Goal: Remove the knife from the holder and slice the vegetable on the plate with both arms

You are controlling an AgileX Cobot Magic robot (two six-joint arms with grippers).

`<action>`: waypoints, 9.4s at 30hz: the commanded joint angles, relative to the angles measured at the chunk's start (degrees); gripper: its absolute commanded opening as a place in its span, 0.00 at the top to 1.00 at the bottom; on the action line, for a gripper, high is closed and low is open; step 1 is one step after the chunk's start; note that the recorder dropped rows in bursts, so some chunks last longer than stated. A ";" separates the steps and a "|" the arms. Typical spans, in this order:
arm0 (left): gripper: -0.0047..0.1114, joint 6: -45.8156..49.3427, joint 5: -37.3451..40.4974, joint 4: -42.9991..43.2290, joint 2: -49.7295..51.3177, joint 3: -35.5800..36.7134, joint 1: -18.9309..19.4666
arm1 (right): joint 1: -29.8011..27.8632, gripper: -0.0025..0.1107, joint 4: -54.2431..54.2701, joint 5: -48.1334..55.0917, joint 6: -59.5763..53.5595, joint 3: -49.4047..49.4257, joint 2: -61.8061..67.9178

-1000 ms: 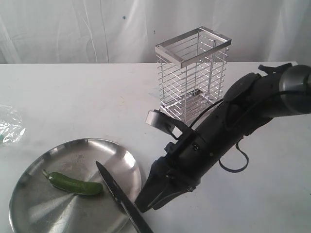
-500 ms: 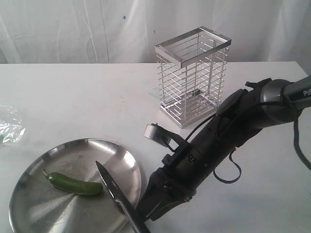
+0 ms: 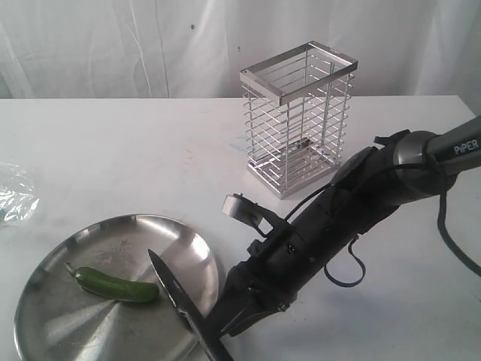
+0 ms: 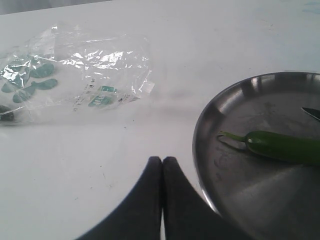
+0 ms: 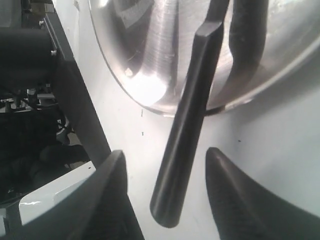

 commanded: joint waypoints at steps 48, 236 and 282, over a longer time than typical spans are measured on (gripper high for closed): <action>0.96 -0.53 0.03 -0.10 -0.29 0.25 -0.30 | 6.84 0.57 -2.25 1.44 8.35 -5.03 8.08; 0.67 6.83 4.22 -25.50 61.11 -33.85 -21.61 | 37.72 0.94 -17.89 -27.95 78.85 -6.86 -5.37; 0.96 61.41 49.20 -77.75 81.71 -41.52 6.41 | 37.72 0.94 -19.50 -23.76 73.84 -6.86 -5.51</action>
